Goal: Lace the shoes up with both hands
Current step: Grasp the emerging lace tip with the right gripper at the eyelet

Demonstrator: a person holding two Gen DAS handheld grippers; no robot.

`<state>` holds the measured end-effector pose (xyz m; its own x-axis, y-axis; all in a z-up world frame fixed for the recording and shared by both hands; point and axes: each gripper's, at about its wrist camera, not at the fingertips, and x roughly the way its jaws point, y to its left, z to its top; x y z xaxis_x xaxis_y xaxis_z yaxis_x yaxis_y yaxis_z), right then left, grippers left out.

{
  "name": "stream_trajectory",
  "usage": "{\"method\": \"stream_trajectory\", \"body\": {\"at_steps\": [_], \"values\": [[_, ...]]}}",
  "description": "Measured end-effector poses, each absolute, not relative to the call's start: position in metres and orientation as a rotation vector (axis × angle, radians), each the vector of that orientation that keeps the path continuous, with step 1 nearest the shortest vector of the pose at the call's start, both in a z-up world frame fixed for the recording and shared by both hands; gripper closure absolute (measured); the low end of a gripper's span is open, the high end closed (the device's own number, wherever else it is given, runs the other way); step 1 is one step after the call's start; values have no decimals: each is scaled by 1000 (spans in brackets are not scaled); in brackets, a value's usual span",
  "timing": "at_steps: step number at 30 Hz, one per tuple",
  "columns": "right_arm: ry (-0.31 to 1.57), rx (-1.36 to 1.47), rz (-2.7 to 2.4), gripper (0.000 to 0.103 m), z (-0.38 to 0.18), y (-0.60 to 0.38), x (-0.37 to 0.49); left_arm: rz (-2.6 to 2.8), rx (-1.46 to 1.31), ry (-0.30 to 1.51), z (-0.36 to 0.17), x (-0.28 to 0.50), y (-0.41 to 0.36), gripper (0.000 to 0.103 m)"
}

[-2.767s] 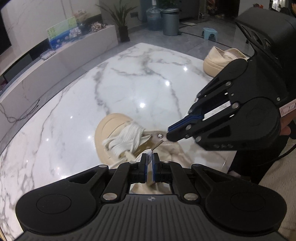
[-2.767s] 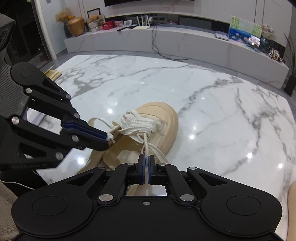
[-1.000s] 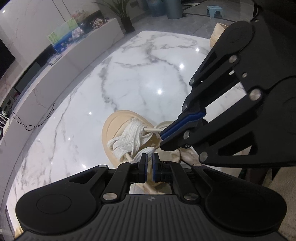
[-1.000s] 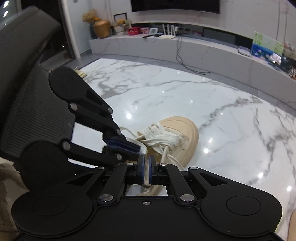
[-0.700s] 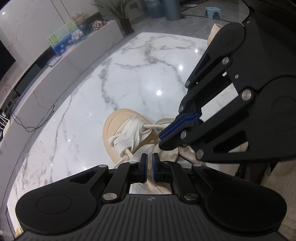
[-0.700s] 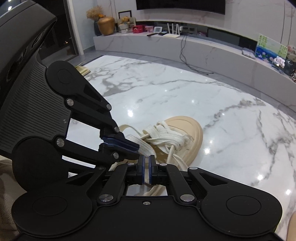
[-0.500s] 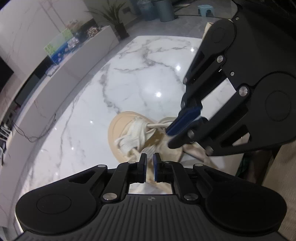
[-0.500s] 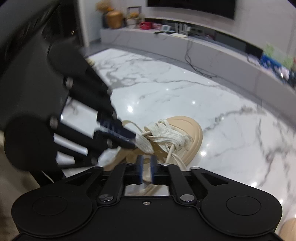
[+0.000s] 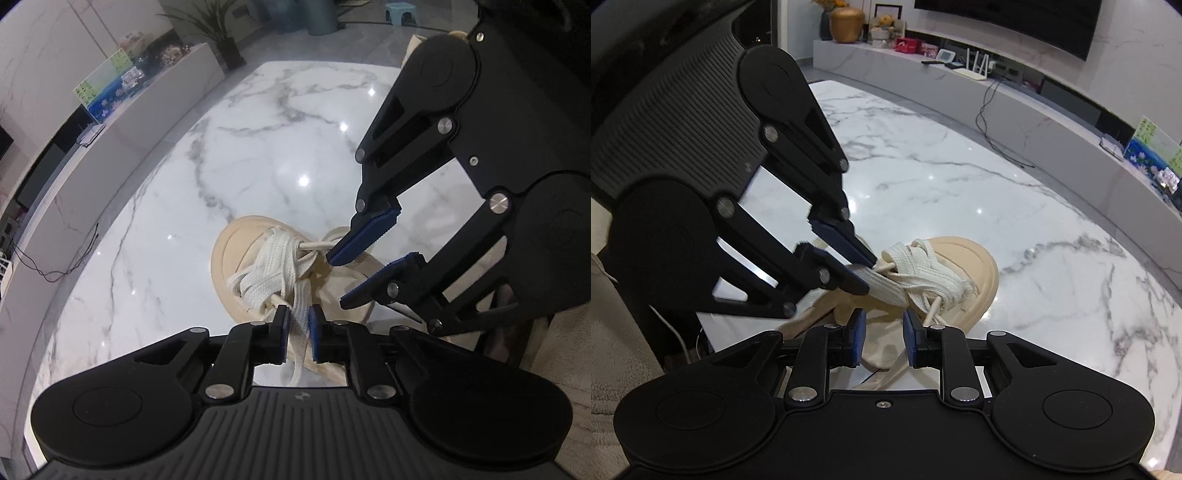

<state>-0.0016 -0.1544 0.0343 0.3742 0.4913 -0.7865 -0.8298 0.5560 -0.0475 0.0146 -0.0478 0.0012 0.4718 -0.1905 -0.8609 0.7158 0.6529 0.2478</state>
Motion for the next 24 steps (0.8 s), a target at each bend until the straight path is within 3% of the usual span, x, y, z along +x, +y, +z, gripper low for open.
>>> {"method": "stream_trajectory", "body": {"at_steps": [17, 19, 20, 24], "values": [[731, -681, 986, 83, 29, -148, -7, -702, 620, 922, 23, -5, -35, 99], [733, -692, 997, 89, 27, -148, -9, -711, 617, 918, 25, -7, -35, 99], [735, -688, 997, 99, 27, -148, -10, -715, 617, 917, 26, -8, -35, 99], [751, -650, 1000, 102, 30, -152, -9, -711, 638, 919, 24, -8, -39, 99]]}}
